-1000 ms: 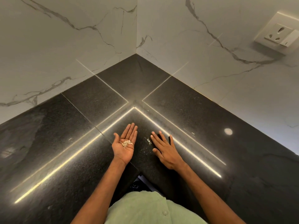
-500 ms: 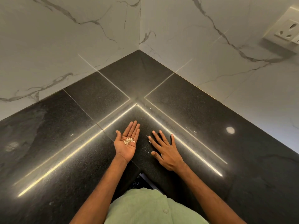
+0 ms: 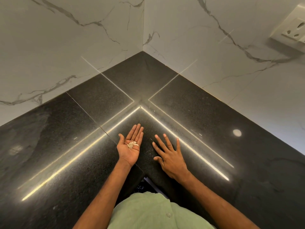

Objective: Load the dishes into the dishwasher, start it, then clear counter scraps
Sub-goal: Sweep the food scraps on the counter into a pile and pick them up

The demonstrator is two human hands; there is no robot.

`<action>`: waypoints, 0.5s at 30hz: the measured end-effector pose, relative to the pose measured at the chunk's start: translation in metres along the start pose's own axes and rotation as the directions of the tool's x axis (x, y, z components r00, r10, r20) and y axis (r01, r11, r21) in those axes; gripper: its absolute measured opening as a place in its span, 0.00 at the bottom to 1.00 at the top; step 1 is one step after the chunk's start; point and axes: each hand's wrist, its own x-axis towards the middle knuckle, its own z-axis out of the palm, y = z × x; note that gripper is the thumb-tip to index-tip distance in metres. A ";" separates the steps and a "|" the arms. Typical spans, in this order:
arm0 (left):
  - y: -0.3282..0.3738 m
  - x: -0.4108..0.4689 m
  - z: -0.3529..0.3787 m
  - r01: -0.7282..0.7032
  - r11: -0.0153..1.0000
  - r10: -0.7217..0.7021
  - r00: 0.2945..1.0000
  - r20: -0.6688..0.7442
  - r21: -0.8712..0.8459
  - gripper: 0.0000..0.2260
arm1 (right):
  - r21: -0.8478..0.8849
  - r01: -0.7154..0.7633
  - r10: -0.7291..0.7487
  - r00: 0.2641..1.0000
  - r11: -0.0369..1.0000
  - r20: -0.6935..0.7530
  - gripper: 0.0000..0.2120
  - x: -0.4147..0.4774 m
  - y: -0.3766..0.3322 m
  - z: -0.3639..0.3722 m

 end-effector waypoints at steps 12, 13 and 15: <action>-0.009 -0.008 0.005 -0.009 1.000 0.009 1.000 0.014 -0.004 0.31 | 0.566 -0.195 0.199 0.978 0.801 0.055 0.23 0.005 -0.002 -0.030; -0.011 -0.009 0.005 -0.010 1.000 0.011 1.000 0.013 -0.008 0.31 | 0.714 -0.217 0.256 0.965 0.666 0.054 0.21 0.010 -0.007 -0.039; -0.015 -0.009 0.005 -0.003 1.000 0.003 1.000 0.015 -0.016 0.32 | 0.847 -0.149 0.319 0.947 0.510 -0.025 0.18 0.020 -0.022 -0.052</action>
